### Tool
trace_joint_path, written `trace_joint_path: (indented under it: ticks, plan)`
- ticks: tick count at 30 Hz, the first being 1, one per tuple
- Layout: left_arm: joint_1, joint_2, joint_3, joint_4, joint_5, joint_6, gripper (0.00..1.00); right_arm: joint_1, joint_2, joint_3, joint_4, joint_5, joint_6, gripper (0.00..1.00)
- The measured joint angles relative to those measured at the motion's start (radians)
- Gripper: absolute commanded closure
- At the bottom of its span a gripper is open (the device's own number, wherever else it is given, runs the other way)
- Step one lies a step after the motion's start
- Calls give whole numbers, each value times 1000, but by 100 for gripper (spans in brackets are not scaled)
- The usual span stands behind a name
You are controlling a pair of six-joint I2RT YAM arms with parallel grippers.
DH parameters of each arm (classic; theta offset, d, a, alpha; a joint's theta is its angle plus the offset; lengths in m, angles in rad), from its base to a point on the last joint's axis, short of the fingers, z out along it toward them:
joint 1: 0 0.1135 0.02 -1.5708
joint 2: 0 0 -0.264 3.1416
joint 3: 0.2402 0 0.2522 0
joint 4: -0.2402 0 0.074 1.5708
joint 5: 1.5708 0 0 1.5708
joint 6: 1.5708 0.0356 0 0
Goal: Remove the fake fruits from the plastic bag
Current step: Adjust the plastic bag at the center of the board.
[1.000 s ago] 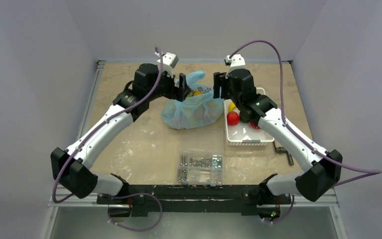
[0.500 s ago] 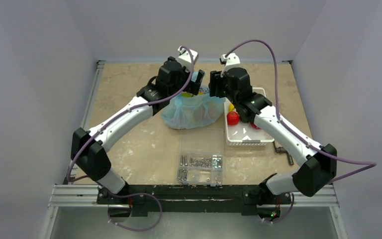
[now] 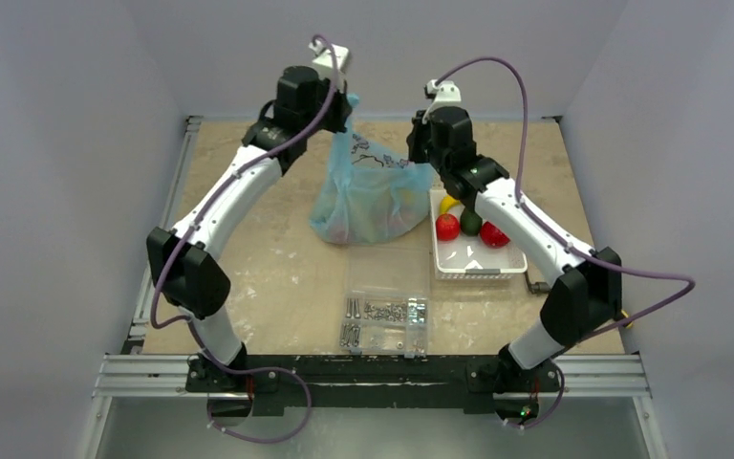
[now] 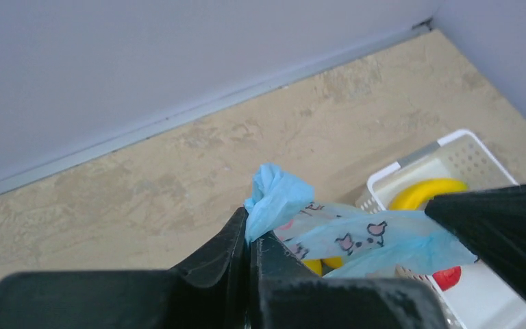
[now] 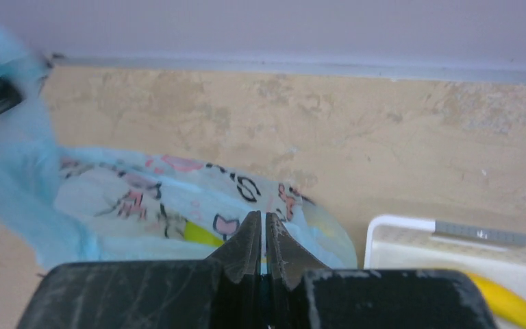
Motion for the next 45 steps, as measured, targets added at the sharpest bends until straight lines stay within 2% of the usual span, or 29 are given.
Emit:
trace_joint_path:
  ticks: [4,10,14,17,23,24,25,27,32,34,38,41,45]
  plan:
    - [112,-46,40,-2,125,-57,100,-97,116,191,-8,-55,53,100]
    - [224,-165,40,13,339,-109,100,-248,321,613,21,-209,137,100]
    - [354,-238,6,77,483,-184,100,-285,494,909,37,-315,171,100]
    - [403,-281,-52,106,526,-209,100,-285,636,1093,64,-391,183,100]
    - [389,-342,-258,143,584,-260,100,-274,676,967,101,-455,203,100]
    - [390,-342,-288,151,587,-274,100,-274,683,959,92,-461,205,97]
    - [390,-342,-318,162,592,-288,100,-274,690,959,76,-462,206,84]
    - [390,-343,-376,187,612,-323,100,-274,692,960,19,-458,204,74]
    - [389,-356,-468,245,644,-399,100,-274,669,1019,-223,-384,171,30]
    - [388,-381,-497,259,642,-408,100,-272,601,969,-307,-331,159,18]
    - [372,-440,-525,272,631,-408,100,-269,347,732,-386,-223,145,11]
    - [352,-463,-525,279,627,-400,100,-254,148,563,-377,-191,161,9]
    - [344,-466,-530,280,623,-396,100,-154,-53,294,-240,-155,249,9]
